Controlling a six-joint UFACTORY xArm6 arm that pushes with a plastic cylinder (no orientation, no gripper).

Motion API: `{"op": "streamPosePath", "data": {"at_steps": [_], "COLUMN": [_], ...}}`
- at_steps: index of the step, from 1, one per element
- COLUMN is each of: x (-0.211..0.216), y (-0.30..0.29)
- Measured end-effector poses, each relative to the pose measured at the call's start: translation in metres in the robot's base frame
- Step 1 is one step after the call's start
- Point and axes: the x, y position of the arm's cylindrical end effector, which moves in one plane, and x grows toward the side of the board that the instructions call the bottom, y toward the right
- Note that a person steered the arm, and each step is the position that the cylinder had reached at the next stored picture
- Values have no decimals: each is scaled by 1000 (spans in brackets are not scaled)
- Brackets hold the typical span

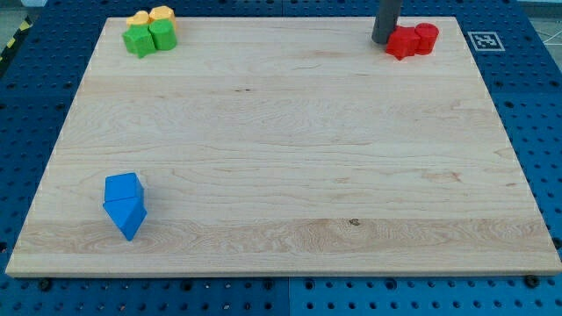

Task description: Move your arm left a bit

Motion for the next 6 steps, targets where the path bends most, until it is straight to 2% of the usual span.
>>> {"op": "streamPosePath", "data": {"at_steps": [2,6], "x": [0,20], "y": [13,-70]}}
